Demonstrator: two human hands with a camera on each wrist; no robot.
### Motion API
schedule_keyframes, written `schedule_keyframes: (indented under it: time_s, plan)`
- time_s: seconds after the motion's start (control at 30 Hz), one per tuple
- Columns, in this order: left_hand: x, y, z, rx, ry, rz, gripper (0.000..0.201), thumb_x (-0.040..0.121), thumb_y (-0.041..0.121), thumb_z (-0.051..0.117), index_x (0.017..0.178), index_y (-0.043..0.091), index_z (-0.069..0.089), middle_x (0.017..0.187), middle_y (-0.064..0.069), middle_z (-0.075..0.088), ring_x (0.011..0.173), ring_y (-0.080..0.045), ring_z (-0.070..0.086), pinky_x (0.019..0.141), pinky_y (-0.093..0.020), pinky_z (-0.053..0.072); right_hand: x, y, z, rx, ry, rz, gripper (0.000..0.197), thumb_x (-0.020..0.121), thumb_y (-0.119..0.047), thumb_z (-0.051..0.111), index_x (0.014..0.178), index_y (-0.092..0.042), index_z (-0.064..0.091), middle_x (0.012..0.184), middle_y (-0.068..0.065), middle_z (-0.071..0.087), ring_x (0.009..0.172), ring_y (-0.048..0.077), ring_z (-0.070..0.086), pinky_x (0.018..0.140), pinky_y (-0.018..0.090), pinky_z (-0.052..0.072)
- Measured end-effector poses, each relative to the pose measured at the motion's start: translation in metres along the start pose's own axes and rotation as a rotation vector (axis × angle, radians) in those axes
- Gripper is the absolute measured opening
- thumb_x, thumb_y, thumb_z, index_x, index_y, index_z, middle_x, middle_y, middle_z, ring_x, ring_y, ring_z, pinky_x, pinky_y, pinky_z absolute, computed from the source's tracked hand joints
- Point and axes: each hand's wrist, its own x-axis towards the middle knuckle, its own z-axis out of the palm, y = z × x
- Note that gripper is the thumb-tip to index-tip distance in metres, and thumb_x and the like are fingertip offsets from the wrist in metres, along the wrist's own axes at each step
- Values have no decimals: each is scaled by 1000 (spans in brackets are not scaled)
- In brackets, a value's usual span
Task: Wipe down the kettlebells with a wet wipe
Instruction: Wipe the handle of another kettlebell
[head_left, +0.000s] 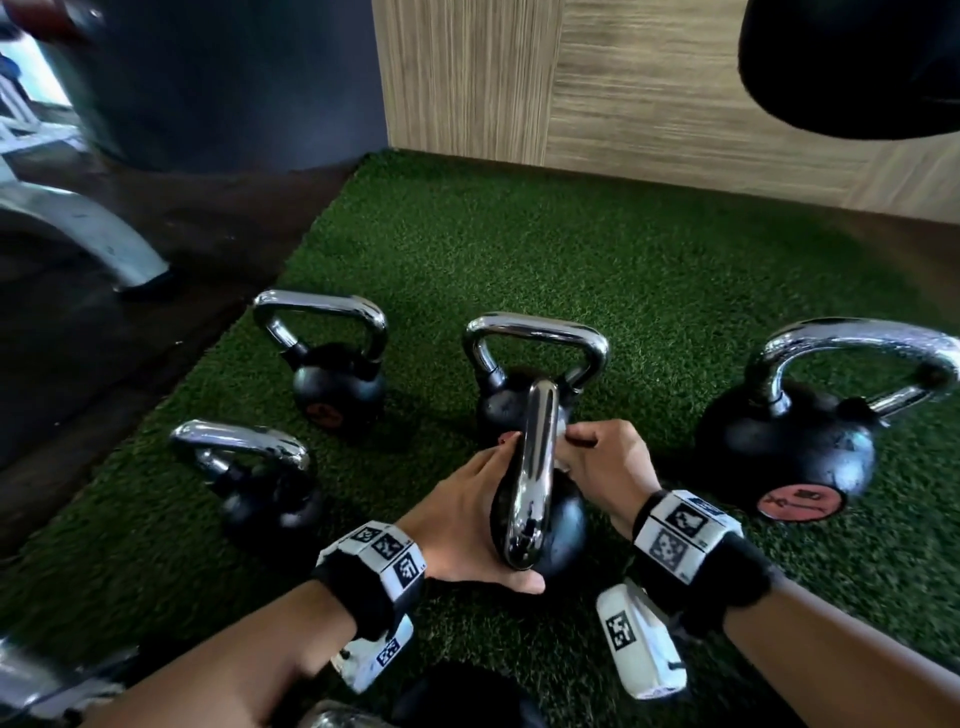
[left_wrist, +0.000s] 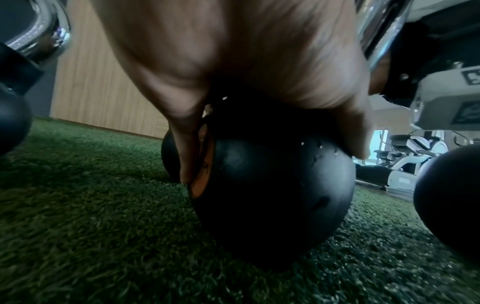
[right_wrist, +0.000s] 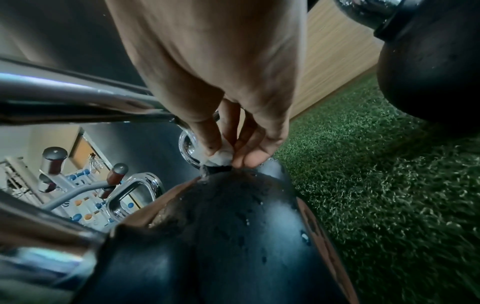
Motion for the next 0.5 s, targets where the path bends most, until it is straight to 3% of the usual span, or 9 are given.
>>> schedule_keyframes:
  time_s: [0.1,0.2,0.3,0.4,0.43,0.5]
  plan:
    - [4,-7,-1,3,-27,9,143,41,86,77,157,41,8,160,20,22,148,-7,28,116,-44,41,2,0,4,40,38,28,20,85,-30,77,74,-12,75,66,-2,69,63,13,61,56,25,48]
    - [8,-13,-6,3,-56,33,139,38,90,76,154,47,13,152,24,28,141,-7,38,111,-44,47,6,-7,-2,105,138,-63,11,87,-32,76,94,-25,81,79,-6,77,72,8,68,64,27,55]
    - [8,-16,-5,-9,-44,29,137,34,94,75,151,50,17,143,32,29,133,-4,44,106,-43,51,5,-11,-7,142,133,-155,13,88,-38,74,96,-31,80,74,-14,75,67,-2,63,60,23,50]
    - [9,-16,-7,-20,-48,44,136,35,91,77,150,49,18,136,44,22,131,7,39,106,-36,48,3,-14,-8,126,92,-113,8,89,-32,75,91,-27,81,71,-7,73,63,0,58,60,35,51]
    - [9,-15,-9,-31,-54,58,134,36,89,79,150,48,19,134,48,19,128,16,34,105,-31,45,3,-16,-10,118,104,-124,8,89,-30,74,91,-26,81,72,-5,74,63,0,57,60,33,51]
    - [10,-14,-13,-69,-60,86,132,39,82,84,149,46,21,135,49,20,128,26,26,104,-20,36,-1,-21,-13,15,191,-258,10,90,-25,73,97,-25,81,80,-7,75,67,-3,59,60,12,45]
